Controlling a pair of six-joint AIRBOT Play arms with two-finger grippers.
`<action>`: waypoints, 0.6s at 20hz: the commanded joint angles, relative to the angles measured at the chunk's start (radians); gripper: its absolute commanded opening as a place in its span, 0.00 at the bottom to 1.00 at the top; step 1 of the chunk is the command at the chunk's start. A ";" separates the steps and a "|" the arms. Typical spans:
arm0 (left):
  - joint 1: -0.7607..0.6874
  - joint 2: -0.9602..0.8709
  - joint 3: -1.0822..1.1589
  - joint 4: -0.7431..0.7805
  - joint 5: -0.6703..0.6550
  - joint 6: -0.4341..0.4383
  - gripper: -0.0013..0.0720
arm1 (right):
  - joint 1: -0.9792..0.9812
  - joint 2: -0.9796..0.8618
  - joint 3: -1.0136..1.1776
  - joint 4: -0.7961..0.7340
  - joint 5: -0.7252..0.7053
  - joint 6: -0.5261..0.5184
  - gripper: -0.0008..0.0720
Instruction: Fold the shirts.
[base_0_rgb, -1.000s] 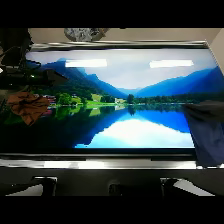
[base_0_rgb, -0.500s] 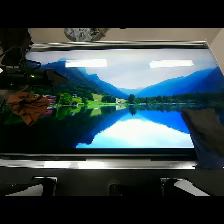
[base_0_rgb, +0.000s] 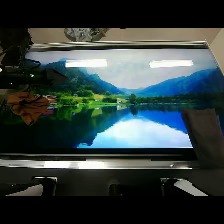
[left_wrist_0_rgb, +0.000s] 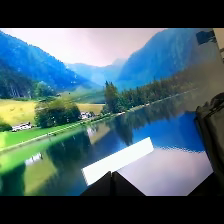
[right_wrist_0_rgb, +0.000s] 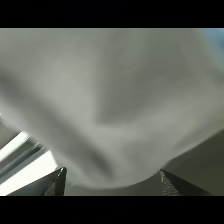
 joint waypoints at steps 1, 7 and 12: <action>0.000 0.002 0.061 -0.051 0.000 -0.032 0.05 | 0.008 0.030 0.167 0.073 -0.181 -0.090 0.94; -0.128 0.001 0.316 0.756 0.058 -0.379 0.05 | 0.460 0.061 0.480 0.107 -0.423 -0.131 0.94; -0.209 0.006 0.061 0.961 -0.300 -0.479 0.70 | 0.915 -0.069 0.282 0.117 -0.040 -0.073 0.94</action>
